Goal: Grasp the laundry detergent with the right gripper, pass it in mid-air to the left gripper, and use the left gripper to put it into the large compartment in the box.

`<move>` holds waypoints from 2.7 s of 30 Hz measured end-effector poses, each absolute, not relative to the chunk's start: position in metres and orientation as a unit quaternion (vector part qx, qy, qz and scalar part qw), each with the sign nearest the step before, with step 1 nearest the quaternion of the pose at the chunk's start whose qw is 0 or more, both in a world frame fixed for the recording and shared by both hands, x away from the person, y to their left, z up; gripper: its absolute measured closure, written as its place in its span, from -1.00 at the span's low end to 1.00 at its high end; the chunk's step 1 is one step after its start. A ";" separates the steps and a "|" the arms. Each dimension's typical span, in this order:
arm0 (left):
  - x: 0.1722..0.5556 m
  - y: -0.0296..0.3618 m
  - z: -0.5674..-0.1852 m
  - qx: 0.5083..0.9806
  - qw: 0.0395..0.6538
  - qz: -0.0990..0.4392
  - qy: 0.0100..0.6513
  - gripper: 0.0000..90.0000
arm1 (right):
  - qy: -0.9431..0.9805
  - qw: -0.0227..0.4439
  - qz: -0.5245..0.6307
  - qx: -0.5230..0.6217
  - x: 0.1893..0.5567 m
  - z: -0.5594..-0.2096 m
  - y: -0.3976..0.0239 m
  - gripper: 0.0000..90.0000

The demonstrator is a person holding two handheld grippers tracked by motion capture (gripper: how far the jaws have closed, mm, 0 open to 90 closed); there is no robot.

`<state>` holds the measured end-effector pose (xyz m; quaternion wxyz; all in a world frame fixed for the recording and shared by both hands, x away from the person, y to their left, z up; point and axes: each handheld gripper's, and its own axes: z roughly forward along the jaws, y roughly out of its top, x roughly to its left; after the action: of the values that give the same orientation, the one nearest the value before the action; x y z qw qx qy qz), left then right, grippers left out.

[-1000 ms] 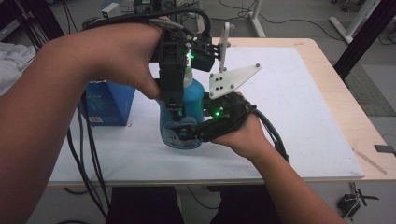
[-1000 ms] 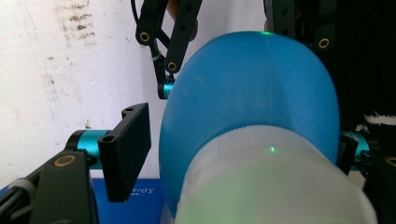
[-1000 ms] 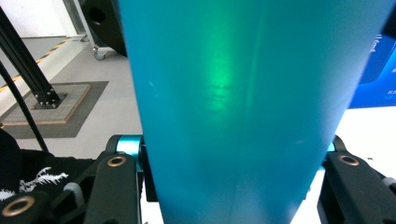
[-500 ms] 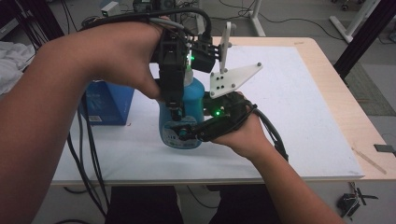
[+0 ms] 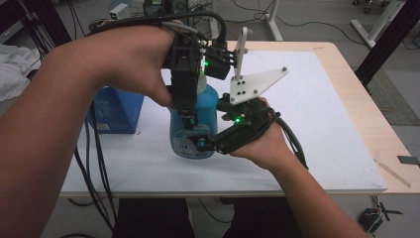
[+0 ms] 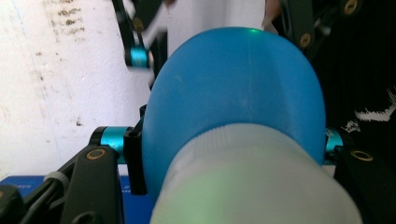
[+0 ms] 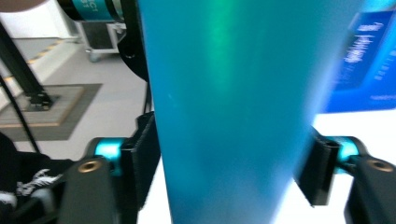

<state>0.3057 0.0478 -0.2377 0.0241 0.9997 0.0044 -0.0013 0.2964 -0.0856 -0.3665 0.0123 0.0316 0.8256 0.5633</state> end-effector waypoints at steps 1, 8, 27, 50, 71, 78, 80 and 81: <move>0.306 0.049 -0.238 1.000 0.023 -0.002 0.009 -0.14 | 0.829 0.024 0.557 0.041 0.296 -0.366 -0.091 -0.50; 0.309 0.054 -0.233 0.999 0.021 0.003 0.026 -0.14 | 0.839 0.030 0.540 0.053 0.296 -0.362 -0.106 -0.51; 0.322 0.079 -0.201 0.996 0.019 0.020 0.083 -0.15 | 0.885 0.028 0.451 0.112 0.302 -0.322 -0.145 -0.60; 0.347 0.140 -0.123 0.947 0.050 0.015 0.317 -0.15 | 0.959 0.038 0.255 0.113 0.318 -0.260 -0.162 -0.76; 0.377 0.202 -0.087 0.851 0.025 0.037 0.523 -0.15 | 0.967 0.027 0.218 0.127 0.327 -0.251 -0.174 -0.76; 0.385 0.217 -0.093 0.822 0.021 0.035 0.568 -0.14 | 0.967 0.027 0.215 0.133 0.328 -0.252 -0.176 -0.76; 0.389 0.221 -0.098 0.819 0.018 0.033 0.572 -0.14 | 0.967 0.028 0.214 0.134 0.328 -0.252 -0.177 -0.76; 0.392 0.222 -0.102 0.821 0.014 0.032 0.570 -0.14 | 0.967 0.027 0.214 0.135 0.328 -0.252 -0.177 -0.76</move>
<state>0.3918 0.2219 -0.1020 0.0135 0.8213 0.5695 0.0317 0.3282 -0.1765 -0.2523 0.0274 0.1351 0.9671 0.2137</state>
